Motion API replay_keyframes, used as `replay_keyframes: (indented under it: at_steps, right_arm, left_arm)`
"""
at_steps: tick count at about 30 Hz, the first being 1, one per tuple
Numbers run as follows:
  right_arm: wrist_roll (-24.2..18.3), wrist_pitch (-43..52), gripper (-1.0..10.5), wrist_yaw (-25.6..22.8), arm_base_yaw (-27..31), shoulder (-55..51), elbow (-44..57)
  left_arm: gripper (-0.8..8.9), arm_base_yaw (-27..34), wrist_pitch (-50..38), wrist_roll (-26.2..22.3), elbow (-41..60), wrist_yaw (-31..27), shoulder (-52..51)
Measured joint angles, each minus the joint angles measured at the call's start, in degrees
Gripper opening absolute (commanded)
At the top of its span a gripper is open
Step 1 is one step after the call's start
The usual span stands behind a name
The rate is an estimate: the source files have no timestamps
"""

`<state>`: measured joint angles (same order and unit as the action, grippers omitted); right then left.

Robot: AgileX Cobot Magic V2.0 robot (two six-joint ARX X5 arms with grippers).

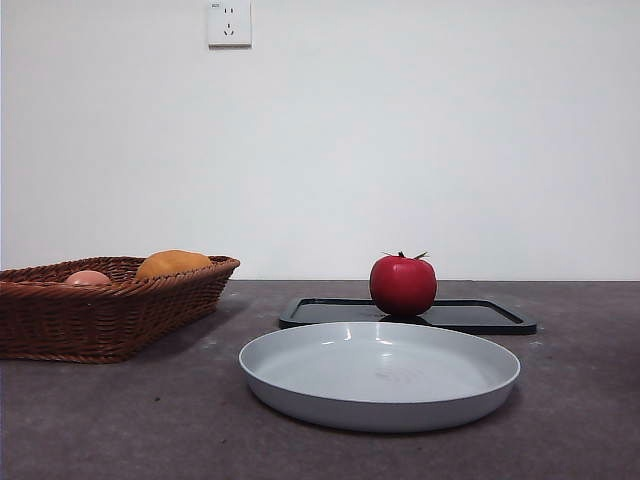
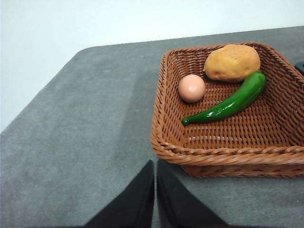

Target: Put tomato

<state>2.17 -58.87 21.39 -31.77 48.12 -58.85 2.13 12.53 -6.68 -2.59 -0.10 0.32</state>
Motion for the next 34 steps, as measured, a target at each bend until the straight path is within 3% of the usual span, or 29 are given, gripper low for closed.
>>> replay_keyframes:
  at_steps: [10,15,20,24,29,34]
  right_arm:
    - [0.0,0.0,0.1,-0.04,0.09,0.0,0.0]
    - [-2.21,2.71,0.1,-0.09,5.07,-2.29,0.26]
    - [-3.15,18.75,0.1,3.91,16.44,-10.27,6.71]
    - [-3.43,29.83,0.1,3.87,24.9,-17.97,15.98]
    - [-3.65,41.51,0.1,-0.46,31.89,-27.28,29.22]
    - [-3.76,47.84,0.1,-5.29,33.73,-35.58,40.41]
  left_arm:
    - [0.08,0.0,0.0,0.0,0.0,0.0,-0.02]
    - [0.08,0.0,0.0,0.0,0.0,0.0,-0.02]
    - [0.08,0.0,0.0,0.0,0.0,0.0,0.0]
    - [0.08,0.0,0.0,0.0,0.0,0.0,0.0]
    - [0.08,0.0,0.0,0.0,0.0,0.0,0.0]
    - [0.08,0.0,0.0,0.0,0.0,0.0,0.0]
